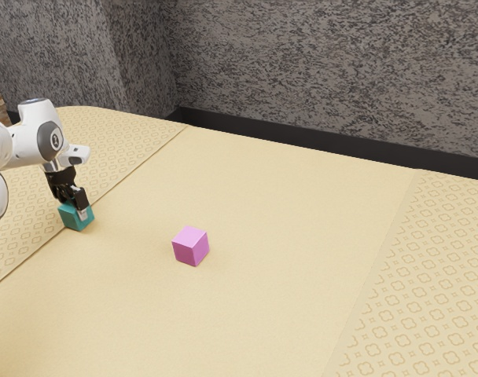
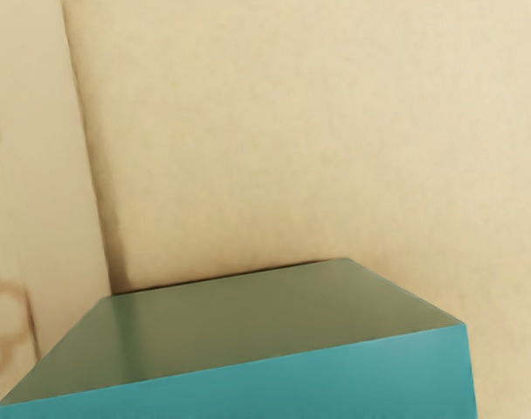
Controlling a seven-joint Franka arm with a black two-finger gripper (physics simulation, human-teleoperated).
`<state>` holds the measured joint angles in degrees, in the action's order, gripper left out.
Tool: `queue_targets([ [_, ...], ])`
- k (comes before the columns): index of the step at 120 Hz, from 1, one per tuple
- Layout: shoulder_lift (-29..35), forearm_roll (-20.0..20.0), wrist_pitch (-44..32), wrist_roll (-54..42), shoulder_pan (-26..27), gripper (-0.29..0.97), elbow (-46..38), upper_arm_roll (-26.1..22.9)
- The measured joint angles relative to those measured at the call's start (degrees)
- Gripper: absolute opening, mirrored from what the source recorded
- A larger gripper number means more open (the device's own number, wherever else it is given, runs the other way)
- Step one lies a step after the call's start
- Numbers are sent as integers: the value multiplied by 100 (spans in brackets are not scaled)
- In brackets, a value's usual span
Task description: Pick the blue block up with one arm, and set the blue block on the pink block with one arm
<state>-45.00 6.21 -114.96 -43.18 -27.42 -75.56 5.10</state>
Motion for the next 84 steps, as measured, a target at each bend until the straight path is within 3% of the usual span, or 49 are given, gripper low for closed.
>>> queue_targets([
  [56,55,-26,14,44,10,38,-2,0],
  [84,577,-59,149,104,51,37,-193,-27],
])
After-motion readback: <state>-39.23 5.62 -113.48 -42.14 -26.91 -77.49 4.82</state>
